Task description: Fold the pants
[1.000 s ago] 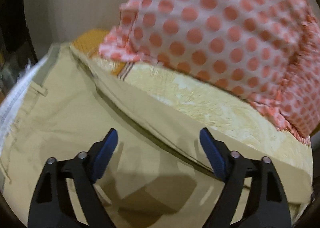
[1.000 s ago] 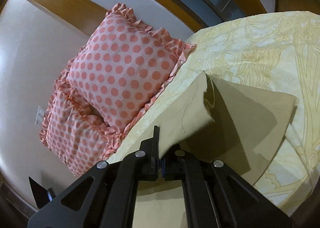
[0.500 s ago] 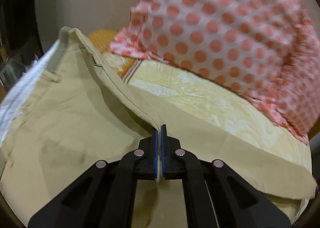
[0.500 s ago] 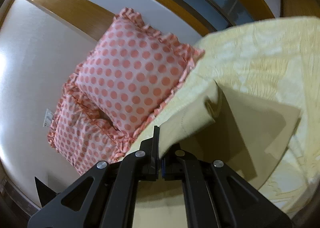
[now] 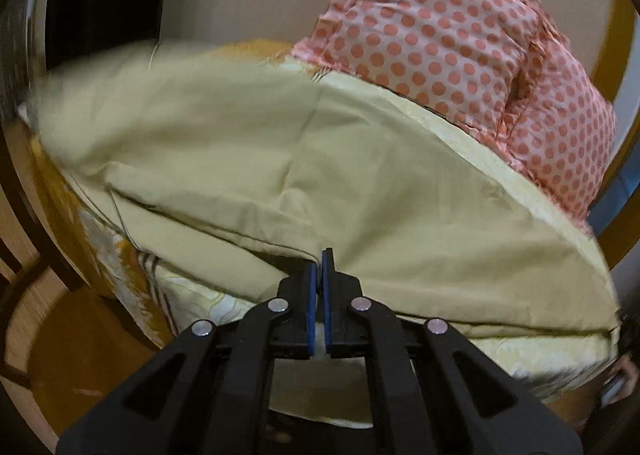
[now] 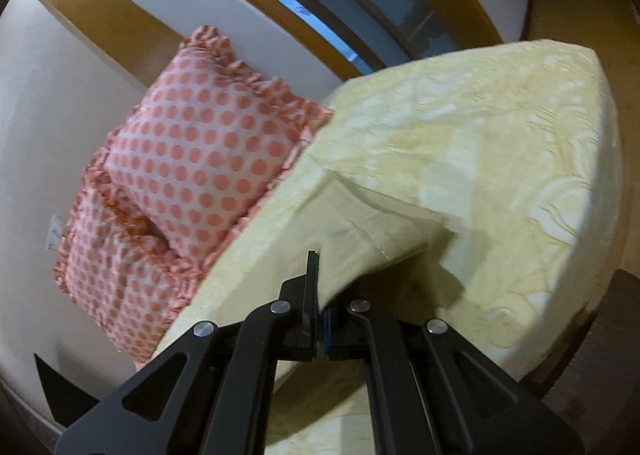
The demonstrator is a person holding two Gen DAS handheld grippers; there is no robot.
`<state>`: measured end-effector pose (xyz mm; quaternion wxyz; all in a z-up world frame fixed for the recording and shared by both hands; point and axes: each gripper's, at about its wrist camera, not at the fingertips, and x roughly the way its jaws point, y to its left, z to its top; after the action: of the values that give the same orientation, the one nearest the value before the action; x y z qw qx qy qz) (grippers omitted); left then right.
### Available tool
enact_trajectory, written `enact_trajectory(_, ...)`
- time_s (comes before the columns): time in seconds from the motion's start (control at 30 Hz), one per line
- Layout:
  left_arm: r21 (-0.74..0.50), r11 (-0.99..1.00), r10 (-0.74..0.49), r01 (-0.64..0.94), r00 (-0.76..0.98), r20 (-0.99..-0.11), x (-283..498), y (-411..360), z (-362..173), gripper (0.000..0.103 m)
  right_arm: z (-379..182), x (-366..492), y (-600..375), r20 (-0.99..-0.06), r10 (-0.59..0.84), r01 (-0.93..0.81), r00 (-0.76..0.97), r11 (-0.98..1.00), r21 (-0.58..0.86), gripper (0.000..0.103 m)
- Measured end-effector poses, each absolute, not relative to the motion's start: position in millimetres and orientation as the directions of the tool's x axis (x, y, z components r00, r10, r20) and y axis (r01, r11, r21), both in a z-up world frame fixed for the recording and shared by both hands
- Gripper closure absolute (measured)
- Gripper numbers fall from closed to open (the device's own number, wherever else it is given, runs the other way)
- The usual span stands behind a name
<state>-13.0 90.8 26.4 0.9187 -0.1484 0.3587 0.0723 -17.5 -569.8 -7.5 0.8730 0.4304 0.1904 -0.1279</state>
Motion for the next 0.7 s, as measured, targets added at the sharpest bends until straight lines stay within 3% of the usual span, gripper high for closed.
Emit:
enact_trajectory(0.07, -0.165, 0.958, 0.068, -0.237, 0.740, -0.669, -18, 84, 29, 0.091, -9, -21, -567, -0.473, -0.078, 0.418, 0.878, 0.608, 0.675, 0.099)
enact_trajectory(0.1, -0.153, 0.960, 0.078, -0.234, 0.749, -0.658, -22, 82, 32, 0.087, -7, -26, -566, -0.486, -0.104, 0.443, 0.868, 0.605, 0.661, 0.088)
enact_trajectory(0.13, -0.146, 0.961, 0.088, -0.235, 0.759, -0.645, -26, 82, 36, 0.076, -6, -30, -565, -0.489, -0.130, 0.460, 0.862, 0.606, 0.650, 0.065)
enact_trajectory(0.2, -0.131, 0.959, 0.131, -0.251, 0.804, -0.580, -41, 83, 50, 0.042, -3, -40, -565, -0.476, -0.192, 0.484, 0.858, 0.611, 0.626, 0.042)
enact_trajectory(0.37, -0.141, 0.955, 0.168, -0.260, 0.869, -0.465, -60, 91, 76, 0.033, -11, -40, -567, -0.493, -0.212, 0.505, 0.844, 0.624, 0.596, 0.047)
enact_trajectory(0.43, -0.123, 0.953, 0.189, -0.278, 0.858, -0.477, -51, 95, 74, 0.033, -13, -33, -561, -0.495, -0.186, 0.483, 0.849, 0.654, 0.583, 0.056)
enact_trajectory(0.57, -0.129, 0.947, 0.185, -0.295, 0.826, -0.532, -29, 105, 59, 0.033, -11, -24, -550, -0.488, -0.226, 0.482, 0.843, 0.718, 0.501, 0.062)
enact_trajectory(0.63, -0.119, 0.943, 0.196, -0.311, 0.807, -0.557, -18, 111, 49, 0.033, -12, -15, -551, -0.486, -0.151, 0.418, 0.861, 0.755, 0.505, 0.096)
enact_trajectory(0.7, -0.115, 0.939, 0.200, -0.325, 0.785, -0.586, -10, 116, 39, 0.032, -10, -7, -547, -0.496, -0.141, 0.396, 0.857, 0.796, 0.458, 0.096)
